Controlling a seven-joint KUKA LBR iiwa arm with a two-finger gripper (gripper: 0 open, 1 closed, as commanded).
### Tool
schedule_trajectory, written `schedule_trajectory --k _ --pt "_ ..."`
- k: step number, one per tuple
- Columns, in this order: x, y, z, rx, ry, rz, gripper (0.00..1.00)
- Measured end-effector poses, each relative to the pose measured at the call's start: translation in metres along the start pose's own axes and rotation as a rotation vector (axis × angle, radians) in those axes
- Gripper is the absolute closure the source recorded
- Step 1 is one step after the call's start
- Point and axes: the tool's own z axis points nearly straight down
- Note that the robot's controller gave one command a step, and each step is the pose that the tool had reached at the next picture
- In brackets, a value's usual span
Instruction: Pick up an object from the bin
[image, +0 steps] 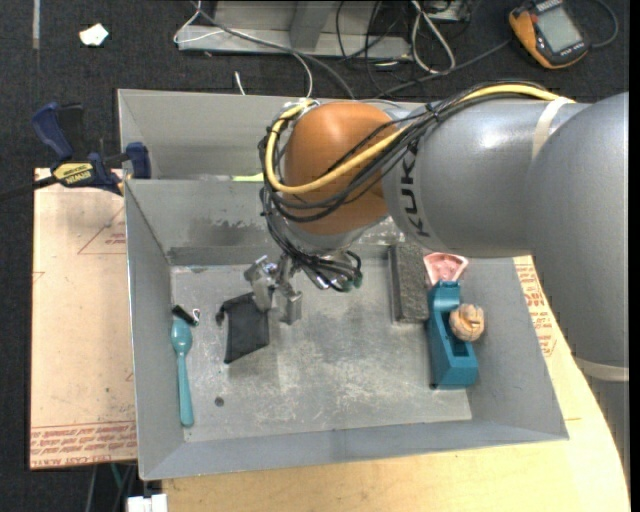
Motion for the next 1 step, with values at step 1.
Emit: schedule_trajectory --k 1 --pt "-0.0207 -0.0047 0.0498 -0.003 0.002 -0.185 1.0"
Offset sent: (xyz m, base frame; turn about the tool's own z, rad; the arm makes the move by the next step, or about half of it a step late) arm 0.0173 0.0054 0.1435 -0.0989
